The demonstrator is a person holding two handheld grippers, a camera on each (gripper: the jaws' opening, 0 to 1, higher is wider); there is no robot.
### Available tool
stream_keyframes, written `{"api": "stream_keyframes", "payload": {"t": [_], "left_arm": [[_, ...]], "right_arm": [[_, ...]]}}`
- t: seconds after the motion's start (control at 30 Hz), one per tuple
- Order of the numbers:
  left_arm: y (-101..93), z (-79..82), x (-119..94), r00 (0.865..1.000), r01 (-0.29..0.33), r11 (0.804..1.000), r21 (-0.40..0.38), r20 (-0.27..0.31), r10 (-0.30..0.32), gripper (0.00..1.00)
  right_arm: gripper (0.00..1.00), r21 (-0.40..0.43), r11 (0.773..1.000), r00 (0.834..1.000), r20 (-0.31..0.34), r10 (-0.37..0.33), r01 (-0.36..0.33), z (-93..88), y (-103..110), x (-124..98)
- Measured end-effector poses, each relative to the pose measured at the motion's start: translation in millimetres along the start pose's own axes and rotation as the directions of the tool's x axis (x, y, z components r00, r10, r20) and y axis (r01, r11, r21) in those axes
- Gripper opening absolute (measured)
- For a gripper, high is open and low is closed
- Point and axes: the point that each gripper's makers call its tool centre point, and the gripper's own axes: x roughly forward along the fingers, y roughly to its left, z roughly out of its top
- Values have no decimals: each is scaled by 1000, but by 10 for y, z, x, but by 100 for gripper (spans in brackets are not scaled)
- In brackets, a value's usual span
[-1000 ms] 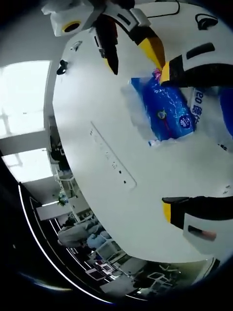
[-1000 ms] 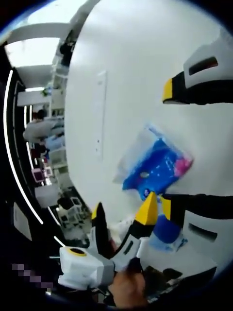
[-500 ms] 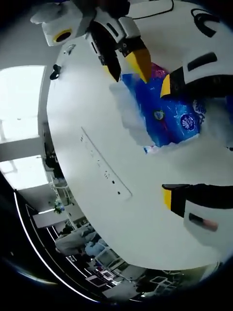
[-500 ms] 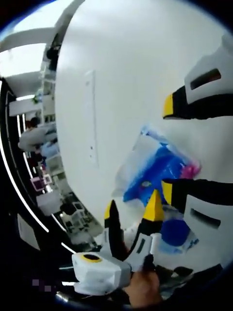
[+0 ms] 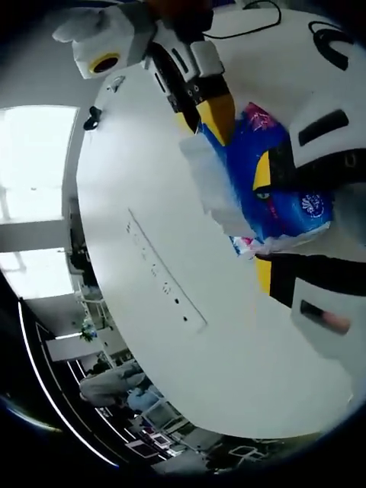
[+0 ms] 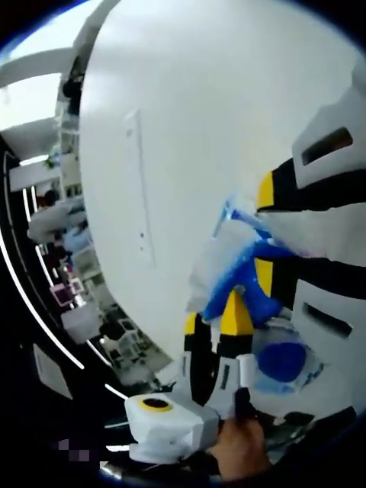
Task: Arrange the tabletop items into an orderly group along one side of the table until the central work area is clear of visible clutter.
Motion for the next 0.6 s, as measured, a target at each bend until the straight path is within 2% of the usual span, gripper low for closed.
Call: {"api": "stream_keyframes", "payload": {"t": [0.17,0.27,0.37,0.47,0.6], "left_arm": [[2,-23,-31,1000,6,1000,-2,-2,-6,15],[-20,-39,-47,1000,15,1000,-6,-8,-15,11],[-62,-58,-83,1000,13,1000,-3,-18,-13,8],[-113,-20,-112,1000,5,1000,-26,-5,-5,4],[-211,49,-165,1000,6,999,-36,14,-6,2]], "right_arm": [[13,0,1000,1000,9,-22,22,-23,-51,-35],[8,5,1000,1000,21,-21,21,-22,-31,-47],[4,-33,999,1000,27,-14,15,-33,42,-75],[0,-83,996,999,27,-20,22,-65,73,-120],[0,-66,998,999,32,-23,25,-97,21,-226]]}}
